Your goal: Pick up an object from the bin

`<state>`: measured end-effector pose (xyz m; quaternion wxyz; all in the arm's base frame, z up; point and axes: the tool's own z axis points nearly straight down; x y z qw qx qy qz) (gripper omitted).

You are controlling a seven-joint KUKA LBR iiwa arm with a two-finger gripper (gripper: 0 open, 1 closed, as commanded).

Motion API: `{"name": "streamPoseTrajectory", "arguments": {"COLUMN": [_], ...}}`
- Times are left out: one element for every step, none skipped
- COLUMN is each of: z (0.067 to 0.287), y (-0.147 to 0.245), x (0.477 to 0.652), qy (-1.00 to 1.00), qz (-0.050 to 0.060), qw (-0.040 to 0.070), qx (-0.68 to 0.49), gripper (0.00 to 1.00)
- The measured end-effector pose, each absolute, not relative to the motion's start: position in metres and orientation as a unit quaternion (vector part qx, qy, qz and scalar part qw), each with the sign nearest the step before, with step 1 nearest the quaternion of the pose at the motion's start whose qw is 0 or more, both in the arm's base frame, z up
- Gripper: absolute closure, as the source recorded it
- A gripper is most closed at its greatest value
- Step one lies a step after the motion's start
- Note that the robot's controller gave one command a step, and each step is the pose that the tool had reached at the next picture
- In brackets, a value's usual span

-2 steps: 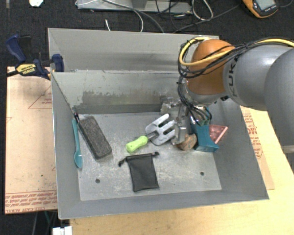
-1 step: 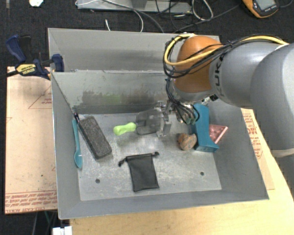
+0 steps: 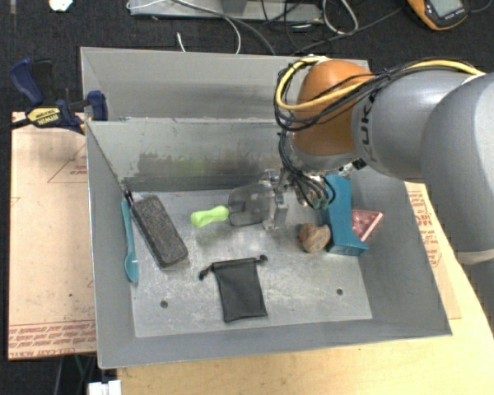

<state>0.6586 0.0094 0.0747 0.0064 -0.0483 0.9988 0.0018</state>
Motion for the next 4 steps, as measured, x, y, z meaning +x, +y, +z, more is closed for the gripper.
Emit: {"name": "streamPoseTrajectory", "arguments": {"z": [0.105,0.112,0.121,0.136], "y": [0.01,0.01,0.01,0.011], "x": [0.659,0.658,0.657,0.658], "qy": [0.999,0.999,0.999,0.999], "qz": [0.002,0.002,0.002,0.002], "qw": [0.008,0.008,0.006,0.008], "qx": [-0.049,-0.05,-0.05,-0.05], "gripper": [1.0,1.0,1.0,1.0]}}
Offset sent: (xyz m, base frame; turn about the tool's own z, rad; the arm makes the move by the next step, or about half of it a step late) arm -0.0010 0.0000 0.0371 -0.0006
